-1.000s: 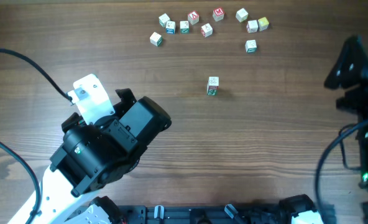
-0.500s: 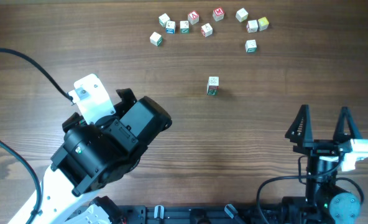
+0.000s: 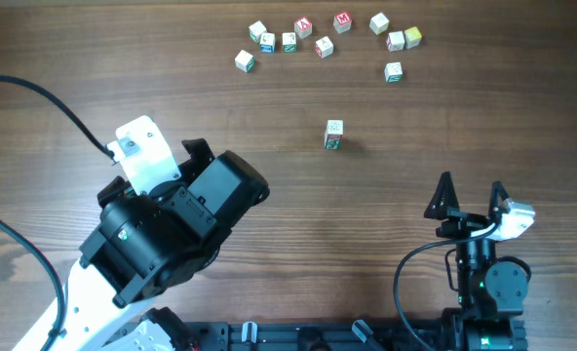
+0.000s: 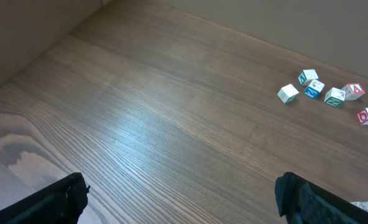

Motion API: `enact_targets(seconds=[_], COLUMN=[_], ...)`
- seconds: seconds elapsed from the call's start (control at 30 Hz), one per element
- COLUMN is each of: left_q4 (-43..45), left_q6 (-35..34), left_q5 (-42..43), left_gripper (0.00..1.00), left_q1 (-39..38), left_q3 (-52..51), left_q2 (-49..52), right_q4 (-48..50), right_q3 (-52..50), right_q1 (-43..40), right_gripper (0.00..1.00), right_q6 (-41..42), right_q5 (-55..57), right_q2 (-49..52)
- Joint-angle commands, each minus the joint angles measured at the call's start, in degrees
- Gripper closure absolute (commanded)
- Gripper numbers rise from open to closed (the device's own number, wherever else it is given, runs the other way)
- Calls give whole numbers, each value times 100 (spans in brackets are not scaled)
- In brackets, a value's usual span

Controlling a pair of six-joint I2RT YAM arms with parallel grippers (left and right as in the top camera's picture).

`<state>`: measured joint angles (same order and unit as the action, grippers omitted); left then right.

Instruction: Form a tower

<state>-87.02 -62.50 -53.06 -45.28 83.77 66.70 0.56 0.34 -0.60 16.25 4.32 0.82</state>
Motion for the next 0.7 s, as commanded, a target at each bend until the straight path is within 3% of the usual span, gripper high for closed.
enact_targets(seconds=[0.0,0.47,0.67], left_q4=[-7,-15,1829], left_q6=[-96,-98,-96], left_q5=[-31,31,505], left_gripper=[0,0,0], left_q1=[7,-22,404], left_q3=[-20,-22,-332], left_q2=[7,7,-66], right_q4=[22,24,24], right_q3=[-4,-4,-4], right_q1=[-28,-28,-28], right_gripper=[0,0,0], right_q6=[44,44,44], right_q5=[11,11,11], right_q2=[-61,-55,-55])
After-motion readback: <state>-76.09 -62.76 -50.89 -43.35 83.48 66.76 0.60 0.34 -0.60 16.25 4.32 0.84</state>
